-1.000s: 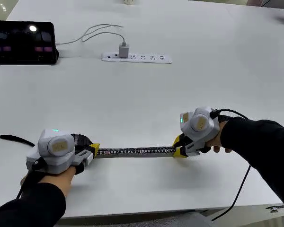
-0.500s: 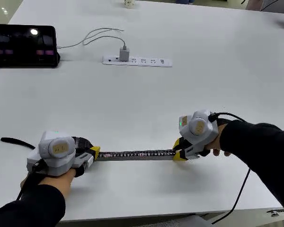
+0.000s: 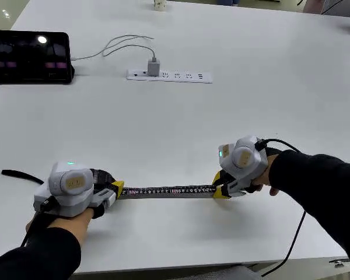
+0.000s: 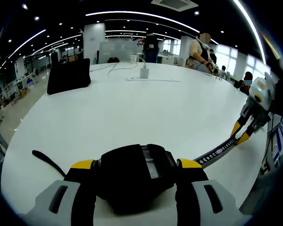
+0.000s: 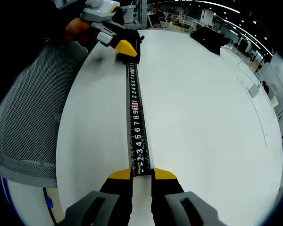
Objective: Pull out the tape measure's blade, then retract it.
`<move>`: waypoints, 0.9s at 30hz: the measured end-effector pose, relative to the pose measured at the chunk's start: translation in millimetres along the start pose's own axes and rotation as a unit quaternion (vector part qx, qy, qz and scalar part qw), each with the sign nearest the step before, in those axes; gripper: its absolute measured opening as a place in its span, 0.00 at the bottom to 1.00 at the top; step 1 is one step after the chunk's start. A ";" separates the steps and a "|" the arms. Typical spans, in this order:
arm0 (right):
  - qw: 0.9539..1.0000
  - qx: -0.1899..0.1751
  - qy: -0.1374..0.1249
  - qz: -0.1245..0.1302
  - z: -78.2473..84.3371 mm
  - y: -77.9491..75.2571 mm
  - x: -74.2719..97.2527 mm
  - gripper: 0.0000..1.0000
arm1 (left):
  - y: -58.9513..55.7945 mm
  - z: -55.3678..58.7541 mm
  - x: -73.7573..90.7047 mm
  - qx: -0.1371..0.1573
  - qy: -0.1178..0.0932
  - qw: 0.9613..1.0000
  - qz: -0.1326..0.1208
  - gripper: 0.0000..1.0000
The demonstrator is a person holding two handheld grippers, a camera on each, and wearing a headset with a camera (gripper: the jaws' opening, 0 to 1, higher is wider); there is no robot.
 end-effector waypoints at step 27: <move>1.000 -0.016 0.004 0.003 -5.3 0.6 -0.6 0.11 | 1.4 -0.8 -1.8 -0.001 0.003 1.000 0.000 0.64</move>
Point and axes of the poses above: the centre of the closed fingertips' face, and the gripper's own axes: x roughly backward along the fingers, y roughly to its left, z roughly out of its underside, the point moved 4 cm from there along x, roughly backward along the fingers, and after that the axes turned 9 degrees about y, right-handed, at the moved point
